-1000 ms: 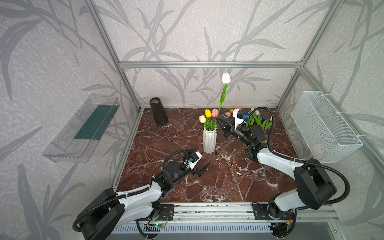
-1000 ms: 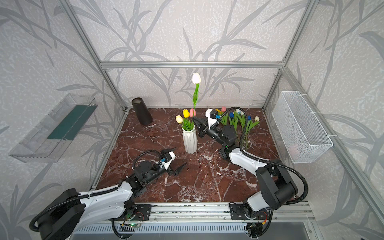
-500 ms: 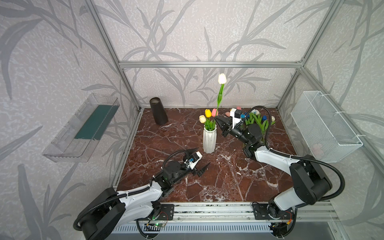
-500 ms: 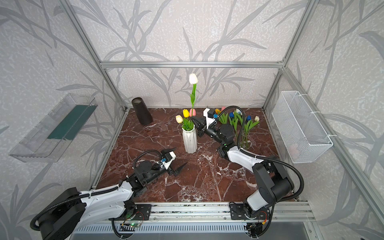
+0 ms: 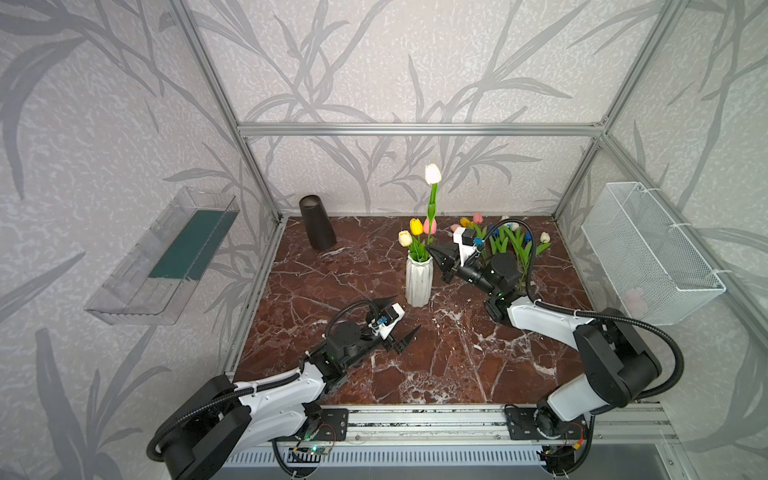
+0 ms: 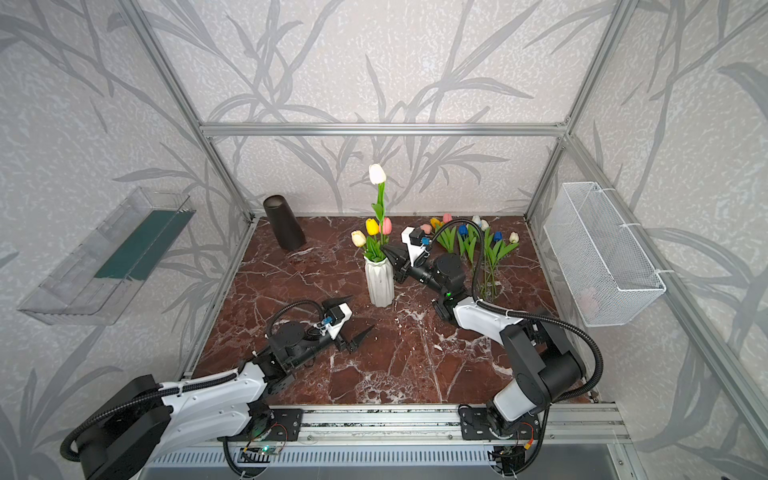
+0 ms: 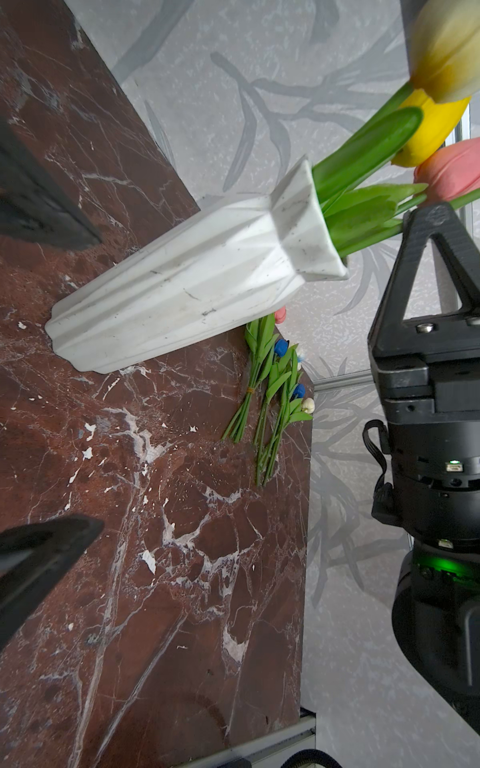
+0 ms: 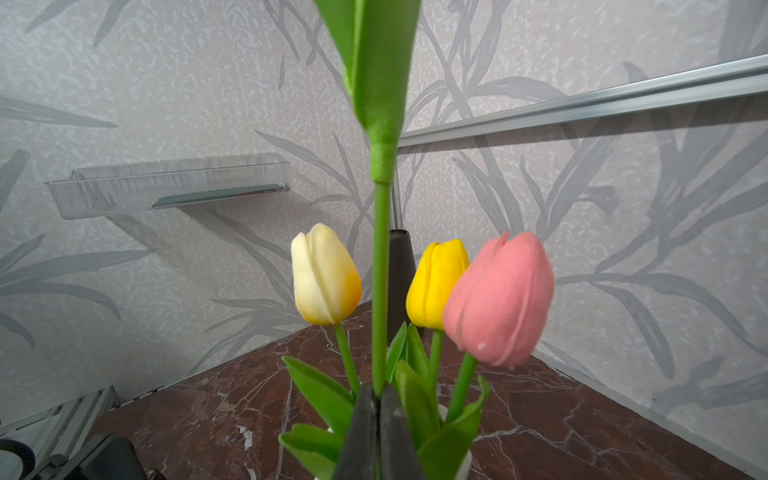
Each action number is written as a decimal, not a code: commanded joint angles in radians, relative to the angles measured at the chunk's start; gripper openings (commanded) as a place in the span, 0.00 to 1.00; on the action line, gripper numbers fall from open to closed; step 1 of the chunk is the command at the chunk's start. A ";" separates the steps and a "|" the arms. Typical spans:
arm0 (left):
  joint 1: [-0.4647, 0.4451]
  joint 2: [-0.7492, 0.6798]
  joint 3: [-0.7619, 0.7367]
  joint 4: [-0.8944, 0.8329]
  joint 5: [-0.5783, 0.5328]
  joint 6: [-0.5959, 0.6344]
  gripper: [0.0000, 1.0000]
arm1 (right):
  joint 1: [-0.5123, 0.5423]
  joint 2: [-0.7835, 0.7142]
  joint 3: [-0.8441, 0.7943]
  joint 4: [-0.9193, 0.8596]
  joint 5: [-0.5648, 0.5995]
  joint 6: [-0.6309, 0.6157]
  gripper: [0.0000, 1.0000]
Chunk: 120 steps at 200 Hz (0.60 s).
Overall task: Arrange the flowers into the vase
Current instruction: 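Lower the white tulip stem into the vase mouth with the right gripper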
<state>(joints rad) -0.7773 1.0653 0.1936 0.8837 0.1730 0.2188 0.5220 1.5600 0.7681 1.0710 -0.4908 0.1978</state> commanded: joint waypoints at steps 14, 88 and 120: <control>-0.003 0.008 0.009 0.004 -0.002 0.025 0.99 | 0.007 0.016 -0.028 0.014 -0.023 -0.051 0.00; -0.003 0.012 0.011 0.000 0.000 0.027 0.99 | 0.007 0.006 -0.032 -0.019 -0.020 -0.099 0.18; -0.003 0.011 0.012 -0.003 0.003 0.028 0.99 | 0.007 -0.007 -0.032 -0.040 -0.006 -0.116 0.26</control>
<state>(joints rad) -0.7773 1.0737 0.1932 0.8829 0.1734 0.2272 0.5247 1.5757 0.7425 1.0504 -0.5018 0.1108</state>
